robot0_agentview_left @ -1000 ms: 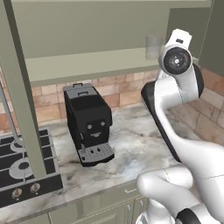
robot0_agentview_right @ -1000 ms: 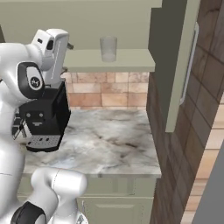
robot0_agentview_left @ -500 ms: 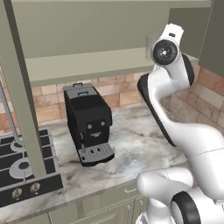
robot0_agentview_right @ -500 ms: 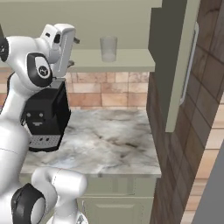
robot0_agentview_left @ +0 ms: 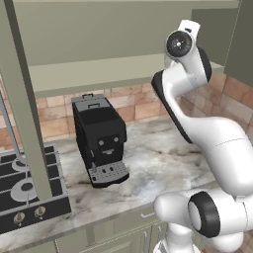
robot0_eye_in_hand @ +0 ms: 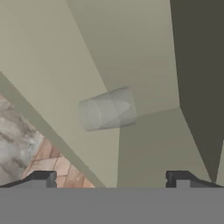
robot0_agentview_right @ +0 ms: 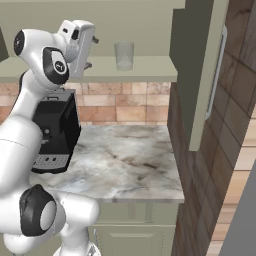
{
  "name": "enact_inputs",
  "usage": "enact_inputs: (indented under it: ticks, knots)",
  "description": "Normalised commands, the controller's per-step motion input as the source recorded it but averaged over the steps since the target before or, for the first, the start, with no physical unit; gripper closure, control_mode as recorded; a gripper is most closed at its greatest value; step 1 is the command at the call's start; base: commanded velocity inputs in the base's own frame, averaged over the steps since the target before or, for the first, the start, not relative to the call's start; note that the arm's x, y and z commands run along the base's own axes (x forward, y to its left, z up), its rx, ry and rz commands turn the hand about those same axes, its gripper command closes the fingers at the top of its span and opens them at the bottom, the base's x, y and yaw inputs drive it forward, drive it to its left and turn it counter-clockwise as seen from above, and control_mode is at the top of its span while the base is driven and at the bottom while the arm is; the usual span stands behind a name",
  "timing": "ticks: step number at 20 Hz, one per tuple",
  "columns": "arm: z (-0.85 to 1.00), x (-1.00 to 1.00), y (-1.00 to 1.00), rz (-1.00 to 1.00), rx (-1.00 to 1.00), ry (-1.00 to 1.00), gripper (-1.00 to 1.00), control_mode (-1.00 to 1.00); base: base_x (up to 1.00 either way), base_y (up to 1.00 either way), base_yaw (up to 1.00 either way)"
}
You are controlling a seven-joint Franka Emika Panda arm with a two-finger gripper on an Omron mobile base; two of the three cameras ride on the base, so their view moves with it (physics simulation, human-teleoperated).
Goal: There is a bowl on the dining counter. Grab a lemon wedge from the fridge and place it in the bowl. Then get the liquor bottle and glass cup from the cabinet and place them next to the bowl.
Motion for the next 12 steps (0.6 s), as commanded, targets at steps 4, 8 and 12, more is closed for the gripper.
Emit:
enact_inputs:
  ticks: [4,8,12]
  knots:
    - [0.00,0.37,-0.10,0.00,0.00,0.00,-1.00,-1.00,0.00,0.00,0.00]
    - [0.00,0.32,-0.17,0.00,0.00,0.00,-1.00,-1.00,0.00,0.00,0.00]
    - [-0.04,0.26,-0.20,-0.01,0.00,0.00,-1.00,-1.00,0.00,0.00,0.00]
